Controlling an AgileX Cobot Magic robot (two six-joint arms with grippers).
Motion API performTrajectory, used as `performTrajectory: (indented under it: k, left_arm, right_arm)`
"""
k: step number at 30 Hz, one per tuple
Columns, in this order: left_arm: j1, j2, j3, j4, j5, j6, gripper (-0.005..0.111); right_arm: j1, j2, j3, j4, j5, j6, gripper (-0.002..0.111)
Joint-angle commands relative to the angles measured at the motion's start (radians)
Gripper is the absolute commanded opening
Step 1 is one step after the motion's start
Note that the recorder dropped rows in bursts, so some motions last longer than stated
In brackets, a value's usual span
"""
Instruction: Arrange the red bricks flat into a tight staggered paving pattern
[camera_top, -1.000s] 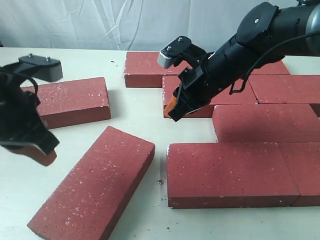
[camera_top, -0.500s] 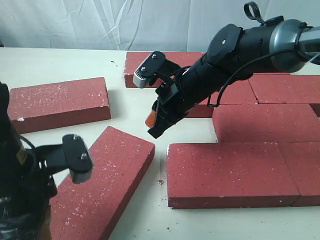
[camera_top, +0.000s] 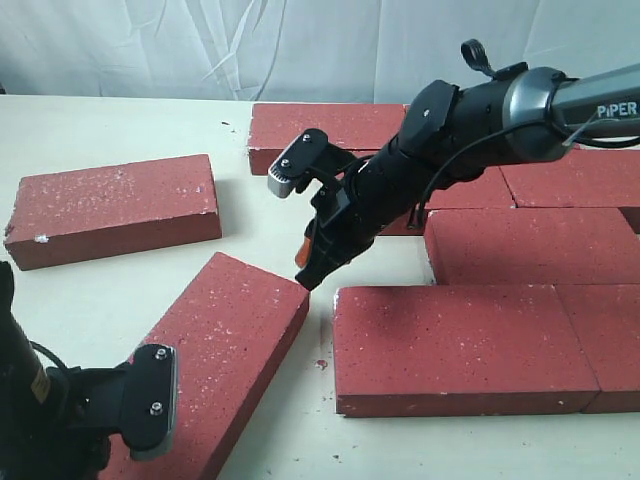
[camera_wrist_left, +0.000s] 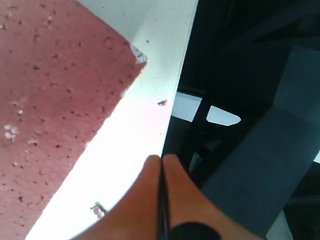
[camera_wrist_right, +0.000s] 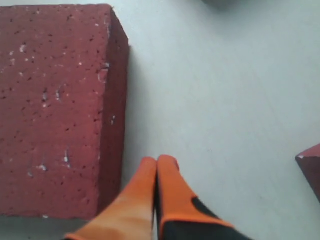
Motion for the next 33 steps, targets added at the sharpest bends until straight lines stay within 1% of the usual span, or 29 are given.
performTrajectory:
  k: [1, 4, 9, 15, 19, 20, 21, 25, 26, 27, 29, 32, 33]
  left_arm:
    - [-0.007, 0.025, 0.018, 0.001, -0.085, 0.027, 0.0]
    - [-0.007, 0.086, 0.018, -0.009, -0.112, 0.032, 0.0]
    - [-0.007, 0.197, 0.018, -0.002, -0.112, 0.078, 0.0]
    - [-0.007, 0.241, 0.002, 0.0, -0.155, 0.076, 0.0]
    - [-0.007, 0.241, -0.018, 0.015, -0.158, 0.076, 0.0]
    - [-0.007, 0.241, -0.03, 0.047, -0.158, 0.072, 0.0]
    - [-0.007, 0.241, -0.035, 0.066, -0.158, 0.07, 0.0]
    - [-0.007, 0.241, -0.049, 0.217, -0.158, -0.052, 0.0]
    - [-0.007, 0.241, -0.049, 0.304, -0.158, -0.118, 0.0]
    - [-0.007, 0.241, -0.049, 0.348, -0.158, -0.148, 0.0]
    - [-0.007, 0.241, -0.049, 0.503, -0.156, -0.26, 0.0]
    - [-0.007, 0.241, -0.049, 0.597, -0.173, -0.274, 0.0]
    - [-0.007, 0.241, -0.049, 0.68, -0.203, -0.308, 0.0]
  right_arm:
    - [0.002, -0.003, -0.007, -0.001, -0.012, -0.009, -0.001]
    - [0.002, -0.003, -0.007, -0.001, -0.012, -0.009, -0.001]
    - [0.002, 0.012, -0.007, -0.001, -0.024, -0.012, -0.001]
    - [0.021, 0.031, -0.007, -0.001, -0.031, -0.035, -0.001]
    - [0.04, 0.031, -0.028, -0.014, 0.038, -0.035, -0.001]
    - [0.042, 0.031, -0.045, -0.034, 0.084, -0.035, -0.001]
    - [0.042, 0.031, -0.049, -0.034, 0.086, -0.035, -0.001]
    - [0.042, 0.031, -0.051, -0.039, 0.114, -0.035, -0.001]
    - [0.042, 0.03, -0.051, -0.056, 0.116, -0.035, -0.001]
    - [0.042, 0.028, -0.051, -0.066, 0.122, -0.035, -0.001]
    - [0.042, 0.009, -0.051, -0.111, 0.153, -0.024, -0.001]
    - [0.042, -0.008, -0.051, -0.118, 0.184, -0.02, -0.001]
    - [0.042, -0.012, -0.051, -0.128, 0.196, -0.008, -0.001]
